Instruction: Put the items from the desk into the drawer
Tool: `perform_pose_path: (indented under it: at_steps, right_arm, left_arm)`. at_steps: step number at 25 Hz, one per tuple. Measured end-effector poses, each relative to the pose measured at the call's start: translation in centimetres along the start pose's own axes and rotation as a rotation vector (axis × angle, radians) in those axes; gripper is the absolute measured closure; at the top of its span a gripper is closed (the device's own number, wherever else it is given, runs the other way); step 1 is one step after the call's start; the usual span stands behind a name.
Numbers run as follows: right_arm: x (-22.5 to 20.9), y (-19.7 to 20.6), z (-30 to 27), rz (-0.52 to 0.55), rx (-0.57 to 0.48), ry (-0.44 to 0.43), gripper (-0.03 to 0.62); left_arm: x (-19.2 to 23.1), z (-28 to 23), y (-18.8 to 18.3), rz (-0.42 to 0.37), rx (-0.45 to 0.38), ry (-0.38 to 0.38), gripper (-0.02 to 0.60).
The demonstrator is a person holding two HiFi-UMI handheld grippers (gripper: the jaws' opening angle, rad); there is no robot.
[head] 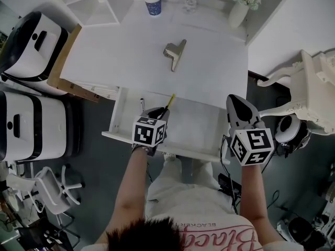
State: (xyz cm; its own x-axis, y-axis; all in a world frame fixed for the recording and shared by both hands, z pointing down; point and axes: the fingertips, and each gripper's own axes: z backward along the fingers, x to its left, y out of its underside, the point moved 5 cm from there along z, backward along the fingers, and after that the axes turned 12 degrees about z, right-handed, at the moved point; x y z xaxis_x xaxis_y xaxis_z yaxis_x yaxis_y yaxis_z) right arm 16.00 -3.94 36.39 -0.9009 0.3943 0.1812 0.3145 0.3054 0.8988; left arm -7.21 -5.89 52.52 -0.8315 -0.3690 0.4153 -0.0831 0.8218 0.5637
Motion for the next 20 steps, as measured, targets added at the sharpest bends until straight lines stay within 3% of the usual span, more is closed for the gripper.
perform_pose_path:
  at_steps: [10,20]
  right_arm:
    - [2.0,2.1,-1.1,0.005,0.067,-0.015,0.586]
    - [2.5,3.5,-1.3,-0.001,0.113,-0.006,0.585]
  left_arm:
    - [2.8,-4.0,3.6,-0.018,0.252,-0.057,0.511]
    - [6.1,-7.8,5.8,0.097,0.348,-0.176,0.509]
